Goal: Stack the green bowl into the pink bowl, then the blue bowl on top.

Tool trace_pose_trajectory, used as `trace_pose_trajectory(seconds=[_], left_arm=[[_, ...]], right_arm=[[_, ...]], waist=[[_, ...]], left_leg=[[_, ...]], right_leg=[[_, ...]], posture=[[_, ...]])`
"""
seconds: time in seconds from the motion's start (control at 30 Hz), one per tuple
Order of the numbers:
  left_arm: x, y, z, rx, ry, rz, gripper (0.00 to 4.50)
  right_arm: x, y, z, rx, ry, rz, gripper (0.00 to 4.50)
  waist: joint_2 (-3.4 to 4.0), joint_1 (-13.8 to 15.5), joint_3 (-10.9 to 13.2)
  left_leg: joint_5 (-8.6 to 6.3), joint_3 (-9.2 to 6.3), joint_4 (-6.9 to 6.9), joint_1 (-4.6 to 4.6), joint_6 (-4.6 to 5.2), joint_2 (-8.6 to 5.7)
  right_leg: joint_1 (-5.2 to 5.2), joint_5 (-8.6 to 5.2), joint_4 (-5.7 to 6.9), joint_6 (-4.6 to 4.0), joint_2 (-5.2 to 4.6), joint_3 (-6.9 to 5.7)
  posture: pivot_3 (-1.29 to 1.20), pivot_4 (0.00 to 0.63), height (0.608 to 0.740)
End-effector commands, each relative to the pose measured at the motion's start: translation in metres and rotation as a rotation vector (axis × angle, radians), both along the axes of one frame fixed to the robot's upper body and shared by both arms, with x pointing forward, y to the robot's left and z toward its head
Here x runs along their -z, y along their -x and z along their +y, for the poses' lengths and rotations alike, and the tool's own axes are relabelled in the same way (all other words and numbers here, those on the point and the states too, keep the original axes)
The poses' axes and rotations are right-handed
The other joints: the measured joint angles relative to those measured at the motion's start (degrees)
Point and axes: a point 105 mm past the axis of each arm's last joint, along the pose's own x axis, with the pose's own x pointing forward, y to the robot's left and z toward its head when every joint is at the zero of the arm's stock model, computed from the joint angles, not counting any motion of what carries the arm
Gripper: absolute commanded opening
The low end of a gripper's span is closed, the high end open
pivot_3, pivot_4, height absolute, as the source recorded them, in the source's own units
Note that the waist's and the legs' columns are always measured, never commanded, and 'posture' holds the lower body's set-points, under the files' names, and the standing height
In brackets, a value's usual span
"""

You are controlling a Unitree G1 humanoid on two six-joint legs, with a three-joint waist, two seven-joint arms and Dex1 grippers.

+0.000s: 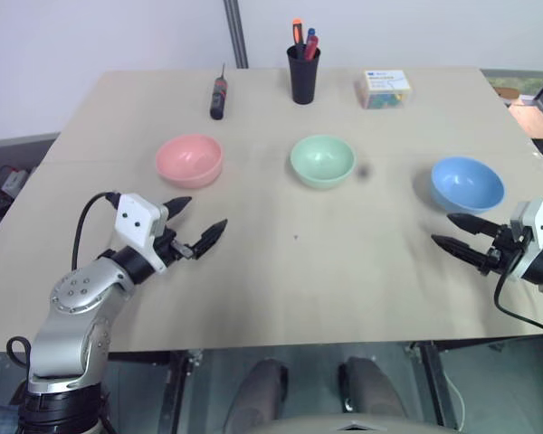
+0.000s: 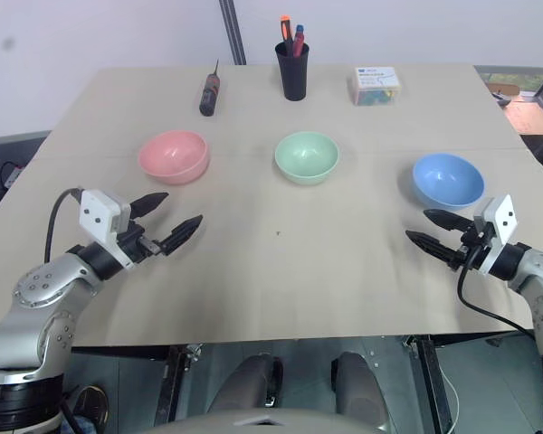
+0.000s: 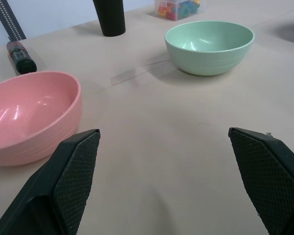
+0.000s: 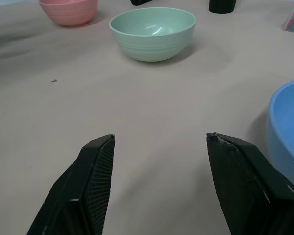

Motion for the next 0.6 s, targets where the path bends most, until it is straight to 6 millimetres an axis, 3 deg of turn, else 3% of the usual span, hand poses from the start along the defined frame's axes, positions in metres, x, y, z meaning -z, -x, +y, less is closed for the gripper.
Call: trace_pose_trajectory(seconds=[0.03, 0.6], left_arm=[[-0.0137, 0.0012, -0.0027, 0.018, -0.014, -0.068, 4.45], [-0.0094, -0.0062, -0.0067, 0.077, -0.002, -0.034, 4.45]], right_arm=[[-0.0180, 0.0000, -0.0031, -0.004, 0.013, -0.073, 3.14], [-0.0234, 0.0048, 0.0037, -0.021, -0.025, -0.041, 3.14]], waist=[[0.00, 0.00, 0.00], [0.00, 0.88, 0.01]], left_leg=[[0.00, 0.00, 0.00, 0.00, 0.00, 0.00], [0.00, 0.00, -0.11, -0.02, 0.00, -0.01]], right_leg=[[0.00, 0.00, 0.00, 0.00, 0.00, 0.00], [0.00, 0.00, -0.13, 0.00, -0.03, -0.02]], posture=[[0.00, 0.150, 0.740], [0.00, 0.150, 0.740]])
